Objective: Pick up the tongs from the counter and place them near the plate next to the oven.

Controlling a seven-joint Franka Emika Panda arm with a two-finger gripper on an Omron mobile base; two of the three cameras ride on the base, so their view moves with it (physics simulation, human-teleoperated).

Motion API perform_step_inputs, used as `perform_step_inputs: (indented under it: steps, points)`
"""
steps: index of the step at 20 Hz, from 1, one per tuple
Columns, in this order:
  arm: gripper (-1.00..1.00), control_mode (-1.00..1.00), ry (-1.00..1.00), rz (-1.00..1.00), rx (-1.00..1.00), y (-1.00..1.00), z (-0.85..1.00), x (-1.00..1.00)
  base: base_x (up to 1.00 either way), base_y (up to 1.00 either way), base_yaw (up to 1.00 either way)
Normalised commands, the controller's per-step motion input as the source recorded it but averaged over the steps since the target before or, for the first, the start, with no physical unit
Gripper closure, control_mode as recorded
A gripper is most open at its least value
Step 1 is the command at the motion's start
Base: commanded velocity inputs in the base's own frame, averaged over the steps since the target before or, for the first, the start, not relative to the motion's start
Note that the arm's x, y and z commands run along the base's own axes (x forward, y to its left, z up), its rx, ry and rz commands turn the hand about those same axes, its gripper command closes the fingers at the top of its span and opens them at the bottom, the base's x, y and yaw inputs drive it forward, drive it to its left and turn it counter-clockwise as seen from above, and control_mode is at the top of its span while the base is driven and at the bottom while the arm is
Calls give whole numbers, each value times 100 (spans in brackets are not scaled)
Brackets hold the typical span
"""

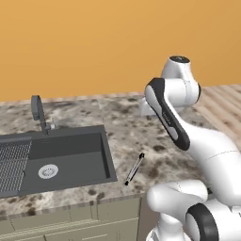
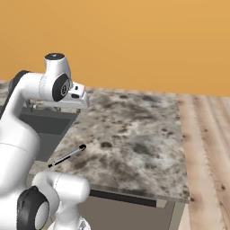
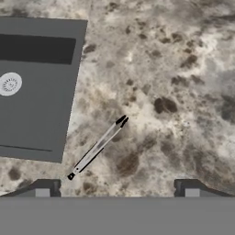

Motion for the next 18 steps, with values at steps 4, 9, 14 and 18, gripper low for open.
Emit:
perform_step_inputs:
  steps: [4, 9, 14, 18]
  points:
    - [-100, -100, 19, -7, 5, 44, -100, 0, 0, 0, 0]
    - [-100, -100, 14, -12, 2, 17, -93, 16, 0, 0, 0]
    - [-100, -100, 4, -16, 0, 0, -60, 37, 0, 0, 0]
    - [-100, -100, 1, -9, -1, -1, -33, 37, 0, 0, 0]
